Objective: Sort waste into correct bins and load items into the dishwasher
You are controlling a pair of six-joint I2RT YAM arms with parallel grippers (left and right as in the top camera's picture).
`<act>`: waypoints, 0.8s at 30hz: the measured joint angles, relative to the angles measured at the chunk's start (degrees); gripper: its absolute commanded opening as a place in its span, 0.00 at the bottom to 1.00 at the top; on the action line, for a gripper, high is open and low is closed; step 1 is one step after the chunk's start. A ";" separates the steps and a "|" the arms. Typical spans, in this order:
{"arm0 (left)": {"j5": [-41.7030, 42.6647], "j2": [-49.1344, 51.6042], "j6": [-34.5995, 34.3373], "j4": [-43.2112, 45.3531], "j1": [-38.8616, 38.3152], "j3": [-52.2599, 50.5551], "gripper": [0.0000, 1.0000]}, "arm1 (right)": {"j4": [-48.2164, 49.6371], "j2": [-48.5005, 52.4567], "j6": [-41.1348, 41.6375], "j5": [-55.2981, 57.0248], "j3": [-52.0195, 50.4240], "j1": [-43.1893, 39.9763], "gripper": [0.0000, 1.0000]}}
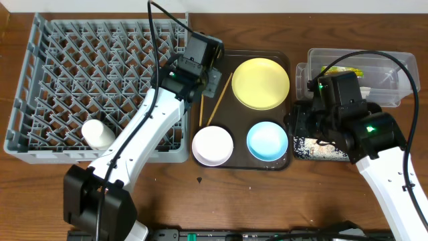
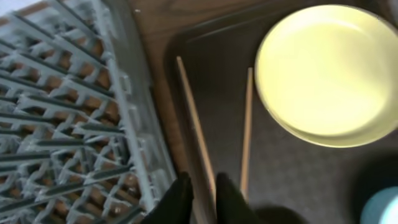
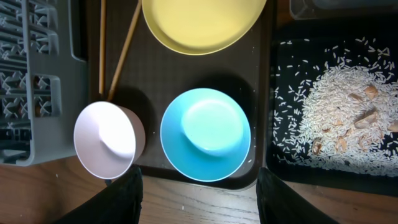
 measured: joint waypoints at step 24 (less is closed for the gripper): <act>6.69 24.13 2.95 6.23 -2.10 0.02 0.34 | 0.04 0.00 0.00 -0.46 -0.02 0.00 0.57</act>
